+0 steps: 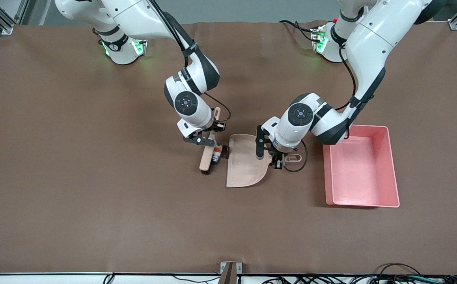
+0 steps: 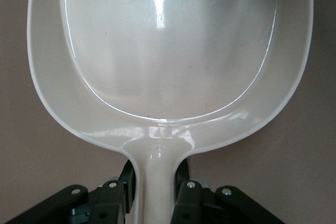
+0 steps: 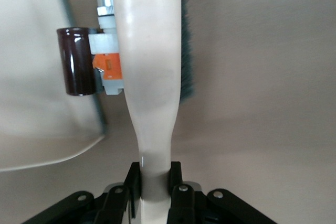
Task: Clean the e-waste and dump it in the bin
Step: 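Sweep the switch and capacitor into the dustpan with the brush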
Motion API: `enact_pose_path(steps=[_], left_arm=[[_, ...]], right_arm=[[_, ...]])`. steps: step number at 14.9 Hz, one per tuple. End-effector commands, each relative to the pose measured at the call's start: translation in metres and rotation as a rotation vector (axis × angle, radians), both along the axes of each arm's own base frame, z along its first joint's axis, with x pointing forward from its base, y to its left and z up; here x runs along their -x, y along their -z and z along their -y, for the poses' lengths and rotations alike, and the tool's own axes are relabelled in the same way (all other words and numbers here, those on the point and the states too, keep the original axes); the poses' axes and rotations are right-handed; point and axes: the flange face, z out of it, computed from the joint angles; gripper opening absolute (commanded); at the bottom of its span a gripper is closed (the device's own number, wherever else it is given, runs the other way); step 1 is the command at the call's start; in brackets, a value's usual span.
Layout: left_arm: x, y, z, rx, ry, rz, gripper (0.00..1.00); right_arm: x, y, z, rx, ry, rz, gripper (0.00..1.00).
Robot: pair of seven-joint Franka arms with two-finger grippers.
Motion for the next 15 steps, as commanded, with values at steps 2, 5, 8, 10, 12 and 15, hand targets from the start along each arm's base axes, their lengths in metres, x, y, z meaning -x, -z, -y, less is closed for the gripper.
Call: enact_pose_path(steps=[2,5,8,10,12,15], left_arm=[[0.002,-0.007,-0.002,-0.006,0.026,0.015,0.17],[0.002,-0.008,0.0,-0.004,0.026,0.018,0.15],[0.003,-0.008,0.001,-0.004,0.025,0.018,0.12],[0.003,-0.009,0.002,-0.003,0.024,0.019,0.11],[0.004,-0.007,0.003,-0.003,0.02,0.015,0.1],[0.003,-0.006,0.002,-0.003,0.018,0.014,0.07]], right_arm=[[-0.001,0.002,-0.036,-0.064,0.036,-0.024,0.0],[-0.001,0.003,-0.055,-0.09,0.08,-0.037,0.0],[0.0,0.003,-0.058,-0.083,0.124,-0.046,0.0],[0.003,-0.005,-0.067,-0.083,0.166,-0.051,0.0],[0.006,-0.005,-0.069,-0.08,0.167,-0.054,0.0],[0.005,-0.005,-0.066,-0.072,0.182,-0.078,0.0]])
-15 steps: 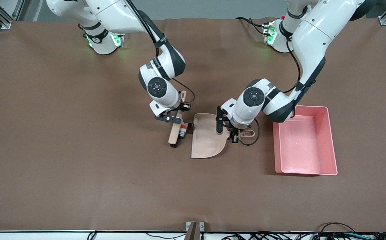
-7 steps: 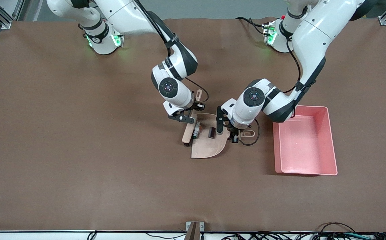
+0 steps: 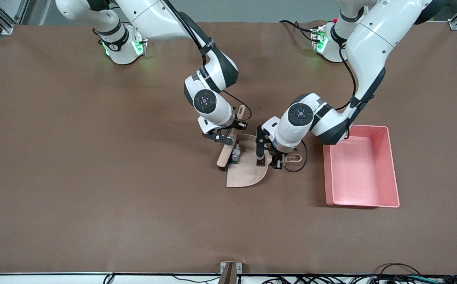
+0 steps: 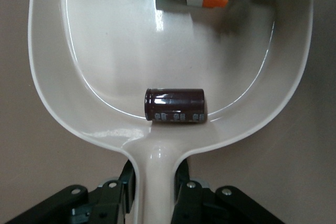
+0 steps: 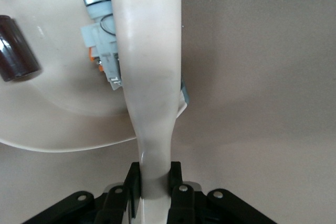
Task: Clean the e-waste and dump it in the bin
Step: 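Sweep the switch and capacitor into the dustpan with the brush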
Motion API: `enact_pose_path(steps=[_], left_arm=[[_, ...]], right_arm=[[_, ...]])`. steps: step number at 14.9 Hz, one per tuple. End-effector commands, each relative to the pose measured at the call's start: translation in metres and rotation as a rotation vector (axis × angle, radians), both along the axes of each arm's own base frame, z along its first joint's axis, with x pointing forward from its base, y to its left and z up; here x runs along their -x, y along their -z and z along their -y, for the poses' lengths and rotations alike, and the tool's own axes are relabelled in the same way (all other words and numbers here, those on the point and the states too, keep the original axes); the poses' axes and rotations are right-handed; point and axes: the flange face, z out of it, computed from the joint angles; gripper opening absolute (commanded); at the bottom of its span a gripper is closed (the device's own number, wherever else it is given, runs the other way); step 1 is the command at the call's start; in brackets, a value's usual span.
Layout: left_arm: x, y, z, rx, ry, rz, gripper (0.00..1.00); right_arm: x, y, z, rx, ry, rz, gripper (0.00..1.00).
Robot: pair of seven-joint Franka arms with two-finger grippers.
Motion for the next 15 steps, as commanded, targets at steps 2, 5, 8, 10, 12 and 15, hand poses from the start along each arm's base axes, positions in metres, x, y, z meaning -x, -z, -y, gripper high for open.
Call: enact_pose_path(steps=[2,5,8,10,12,15], left_arm=[[0.001,-0.006,-0.002,-0.003,0.015,0.013,0.06],[0.0,-0.009,-0.001,0.0,0.014,0.018,0.05],[-0.001,-0.012,-0.002,0.007,0.011,0.025,0.05],[-0.002,-0.014,-0.002,0.018,0.004,0.023,0.05],[-0.004,-0.018,-0.003,0.036,-0.006,0.02,0.05],[-0.01,-0.028,-0.01,0.075,-0.027,0.02,0.05]], right_arm=[[0.002,-0.008,-0.012,-0.027,0.103,-0.063,0.0],[0.005,-0.017,-0.019,-0.026,0.165,-0.099,0.0],[0.007,-0.04,-0.03,-0.014,0.163,-0.164,0.0],[0.005,-0.055,-0.029,-0.027,0.161,-0.162,0.0],[0.003,-0.059,-0.023,-0.016,0.144,-0.177,0.0],[-0.01,-0.076,0.008,-0.006,0.077,-0.223,0.0]])
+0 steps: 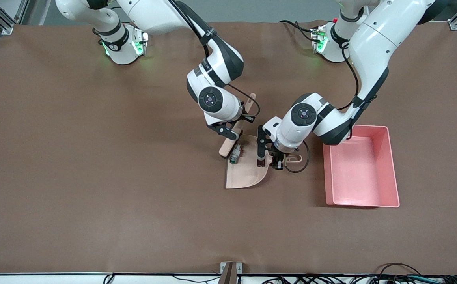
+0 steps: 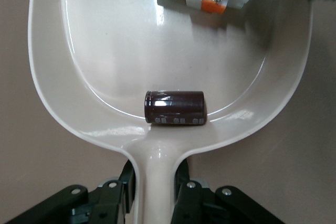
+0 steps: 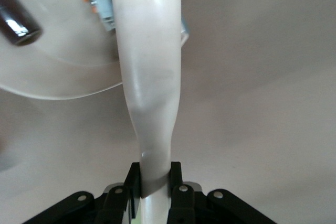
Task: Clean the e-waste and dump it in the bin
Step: 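Sweep the switch and capacitor into the dustpan with the brush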
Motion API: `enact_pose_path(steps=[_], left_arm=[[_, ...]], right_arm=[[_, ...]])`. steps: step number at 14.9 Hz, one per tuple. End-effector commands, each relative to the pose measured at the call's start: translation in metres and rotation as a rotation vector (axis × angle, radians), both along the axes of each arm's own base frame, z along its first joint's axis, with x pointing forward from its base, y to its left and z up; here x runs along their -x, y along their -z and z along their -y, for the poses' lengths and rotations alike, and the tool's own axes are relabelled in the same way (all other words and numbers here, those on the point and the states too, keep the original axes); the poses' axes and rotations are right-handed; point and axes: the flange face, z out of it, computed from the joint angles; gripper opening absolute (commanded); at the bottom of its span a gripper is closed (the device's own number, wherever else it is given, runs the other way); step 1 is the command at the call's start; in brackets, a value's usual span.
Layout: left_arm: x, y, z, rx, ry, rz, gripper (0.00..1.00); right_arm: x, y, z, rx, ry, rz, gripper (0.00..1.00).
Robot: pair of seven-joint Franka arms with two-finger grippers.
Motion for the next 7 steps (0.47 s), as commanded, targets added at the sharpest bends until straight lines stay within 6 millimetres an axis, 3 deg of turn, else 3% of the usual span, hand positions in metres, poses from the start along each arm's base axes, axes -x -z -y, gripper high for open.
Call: enact_pose_path(steps=[1,4,7], left_arm=[[-0.005,-0.02,-0.005,0.059,-0.013,0.021,0.05],[-0.009,-0.025,-0.01,0.075,-0.021,0.025,0.04],[-0.019,-0.048,-0.024,0.12,-0.044,0.039,0.04]], right_arm=[[-0.009,-0.027,0.033,-0.023,-0.049,-0.049,0.0],[-0.017,-0.051,0.073,-0.028,-0.127,-0.032,0.0],[-0.038,-0.069,0.142,0.015,-0.205,0.01,0.0]])
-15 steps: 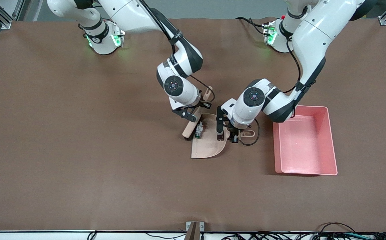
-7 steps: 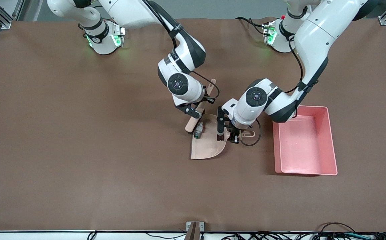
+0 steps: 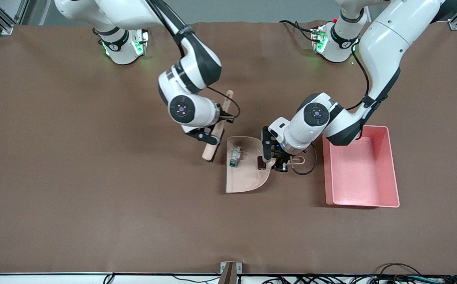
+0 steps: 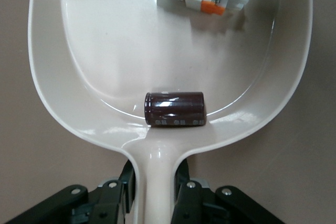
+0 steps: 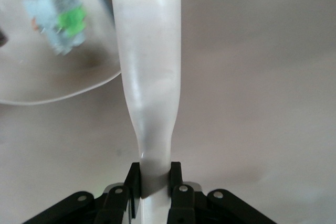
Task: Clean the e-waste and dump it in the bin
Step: 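Carry the dustpan to the pink bin while the right gripper returns the brush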
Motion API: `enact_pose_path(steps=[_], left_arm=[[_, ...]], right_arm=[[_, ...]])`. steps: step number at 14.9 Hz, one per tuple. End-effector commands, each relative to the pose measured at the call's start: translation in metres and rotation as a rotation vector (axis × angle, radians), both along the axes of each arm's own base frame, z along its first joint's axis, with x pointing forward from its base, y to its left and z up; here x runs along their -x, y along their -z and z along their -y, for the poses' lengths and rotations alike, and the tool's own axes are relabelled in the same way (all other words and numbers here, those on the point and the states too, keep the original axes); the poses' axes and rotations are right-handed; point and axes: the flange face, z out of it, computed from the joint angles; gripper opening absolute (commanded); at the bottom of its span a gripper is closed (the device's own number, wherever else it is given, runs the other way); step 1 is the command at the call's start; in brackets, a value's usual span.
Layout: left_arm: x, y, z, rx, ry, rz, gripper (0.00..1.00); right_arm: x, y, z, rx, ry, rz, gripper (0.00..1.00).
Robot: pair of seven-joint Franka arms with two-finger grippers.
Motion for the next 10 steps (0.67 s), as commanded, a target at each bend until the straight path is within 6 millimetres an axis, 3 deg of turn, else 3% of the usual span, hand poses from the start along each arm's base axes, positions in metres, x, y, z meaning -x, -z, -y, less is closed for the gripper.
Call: enact_pose_path(steps=[1,5,6,10], left_arm=[[-0.011,-0.03,-0.017,0.056,-0.014,0.029,0.04],[-0.03,-0.068,-0.056,0.11,-0.022,0.066,0.04],[-0.036,-0.076,-0.071,0.119,-0.028,0.072,0.04],[-0.053,-0.113,-0.133,0.124,-0.032,0.105,0.04]], right_arm=[[-0.006,-0.021,0.082,0.017,-0.093,0.04,0.0],[-0.012,-0.035,0.187,0.128,-0.237,0.155,0.0],[-0.008,-0.032,0.205,0.129,-0.261,0.177,0.0],[0.023,0.008,0.302,0.149,-0.336,0.266,0.0]])
